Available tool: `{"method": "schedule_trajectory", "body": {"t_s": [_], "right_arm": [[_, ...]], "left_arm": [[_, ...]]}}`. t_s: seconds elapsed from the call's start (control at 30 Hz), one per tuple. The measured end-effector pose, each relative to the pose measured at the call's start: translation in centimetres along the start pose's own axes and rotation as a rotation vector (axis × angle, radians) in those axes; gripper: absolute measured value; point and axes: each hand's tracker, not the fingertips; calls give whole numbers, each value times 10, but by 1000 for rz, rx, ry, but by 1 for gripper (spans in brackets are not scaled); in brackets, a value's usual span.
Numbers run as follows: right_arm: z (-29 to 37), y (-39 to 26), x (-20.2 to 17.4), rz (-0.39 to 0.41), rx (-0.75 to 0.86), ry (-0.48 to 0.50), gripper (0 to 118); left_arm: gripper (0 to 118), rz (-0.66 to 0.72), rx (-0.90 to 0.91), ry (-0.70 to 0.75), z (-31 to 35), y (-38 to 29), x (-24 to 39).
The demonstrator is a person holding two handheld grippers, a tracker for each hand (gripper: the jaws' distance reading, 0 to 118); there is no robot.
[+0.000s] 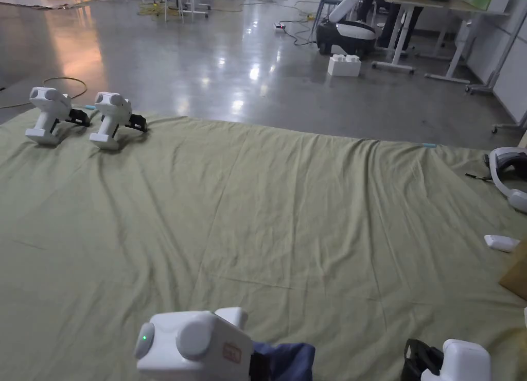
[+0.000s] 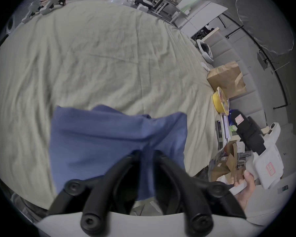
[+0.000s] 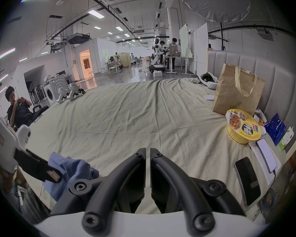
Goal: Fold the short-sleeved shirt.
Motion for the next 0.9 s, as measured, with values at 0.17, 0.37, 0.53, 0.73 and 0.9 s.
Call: {"method": "schedule_trajectory", "body": {"t_s": [0.17, 0.37, 0.53, 0.73, 0.9], "right_arm": [[0, -2, -3, 13, -5, 6, 7], [4, 2, -6, 27, 10, 6, 7], [9, 10, -13, 39, 45, 6, 7], [17, 30, -32, 63, 179, -23, 7], [26, 50, -55, 107, 309, -55, 7]], "left_arm": [[15, -45, 1, 22, -35, -15, 7], [11, -47, 72, 0, -41, -27, 1], [11, -80, 154, -56, -8, -26, -1], [11, -222, 561, 61, 73, -16, 11], [11, -301, 860, 236, 122, -21, 18]]}}
